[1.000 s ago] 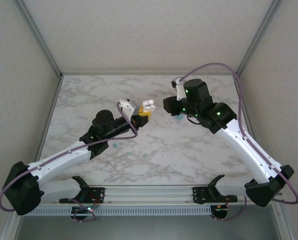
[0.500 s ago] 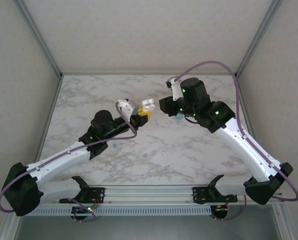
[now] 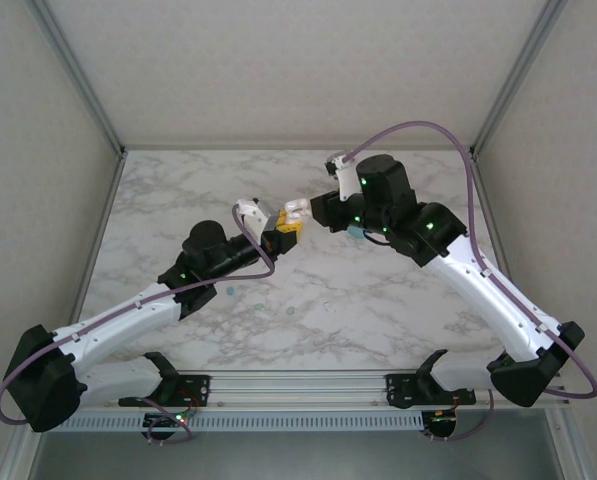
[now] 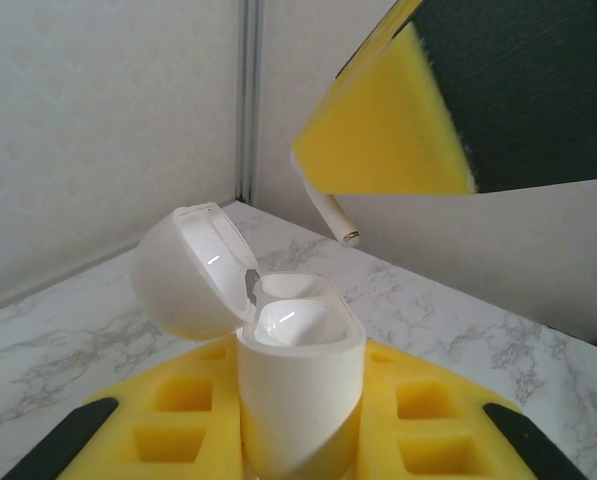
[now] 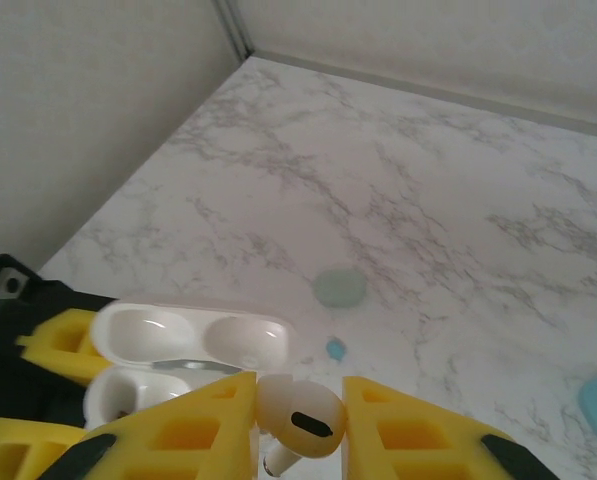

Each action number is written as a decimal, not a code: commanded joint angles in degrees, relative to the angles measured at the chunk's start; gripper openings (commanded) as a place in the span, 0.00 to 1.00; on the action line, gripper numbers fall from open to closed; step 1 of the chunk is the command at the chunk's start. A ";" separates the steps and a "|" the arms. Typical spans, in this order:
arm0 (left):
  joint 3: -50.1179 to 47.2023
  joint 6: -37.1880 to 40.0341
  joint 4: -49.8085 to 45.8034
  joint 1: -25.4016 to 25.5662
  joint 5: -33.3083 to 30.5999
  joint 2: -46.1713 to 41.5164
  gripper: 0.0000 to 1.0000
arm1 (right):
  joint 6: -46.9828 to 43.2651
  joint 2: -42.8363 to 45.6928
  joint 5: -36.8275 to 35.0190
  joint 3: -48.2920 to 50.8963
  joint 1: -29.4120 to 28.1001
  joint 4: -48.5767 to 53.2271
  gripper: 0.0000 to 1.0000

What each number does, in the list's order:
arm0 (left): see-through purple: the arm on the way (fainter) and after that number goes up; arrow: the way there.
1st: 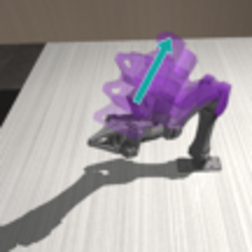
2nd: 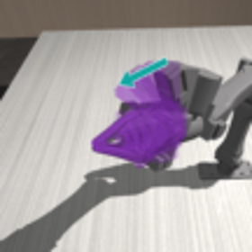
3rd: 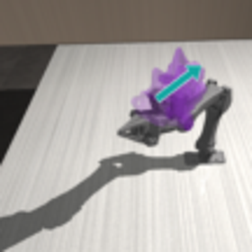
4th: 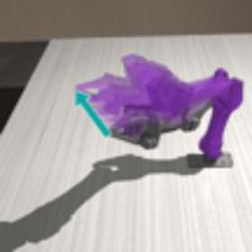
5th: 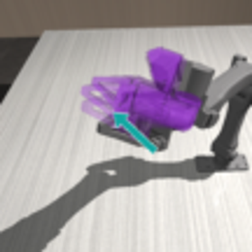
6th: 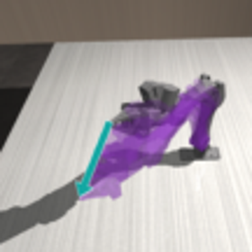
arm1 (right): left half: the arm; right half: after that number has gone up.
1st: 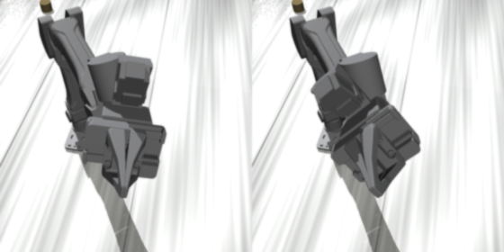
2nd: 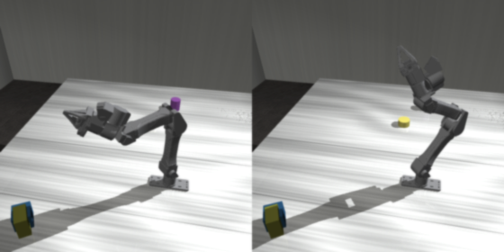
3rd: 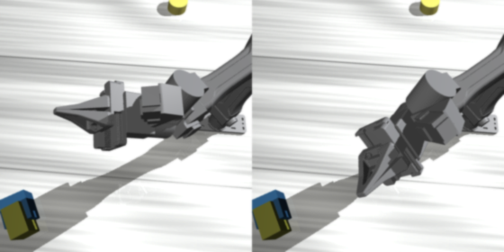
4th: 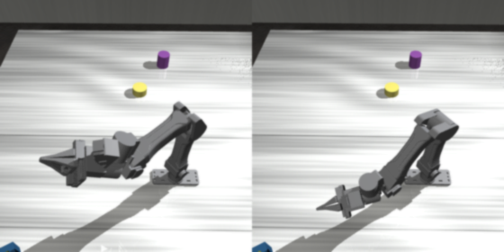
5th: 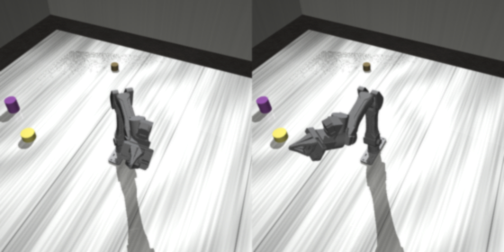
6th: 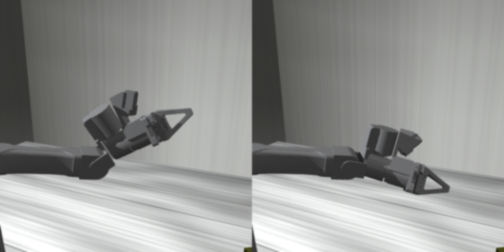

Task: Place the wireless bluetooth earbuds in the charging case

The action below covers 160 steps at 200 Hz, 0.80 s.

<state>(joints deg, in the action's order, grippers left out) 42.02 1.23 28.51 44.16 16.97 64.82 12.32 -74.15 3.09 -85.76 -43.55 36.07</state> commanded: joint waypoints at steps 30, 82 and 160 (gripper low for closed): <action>1.60 -1.05 3.05 0.49 1.84 -0.74 0.12 | -0.72 -1.44 1.21 -1.98 -0.88 -3.03 0.24; 1.49 -1.64 3.72 0.49 1.44 -1.31 0.12 | -1.65 -1.82 0.22 0.21 -1.10 -3.51 0.24; 1.27 -2.95 5.18 0.49 1.22 -1.78 0.12 | -4.47 -0.67 -0.63 4.50 -1.25 -6.94 0.24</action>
<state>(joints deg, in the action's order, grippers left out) 42.02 -0.38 29.56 44.16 17.52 64.82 10.07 -75.70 3.07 -83.00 -44.21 30.55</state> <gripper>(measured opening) 0.210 0.239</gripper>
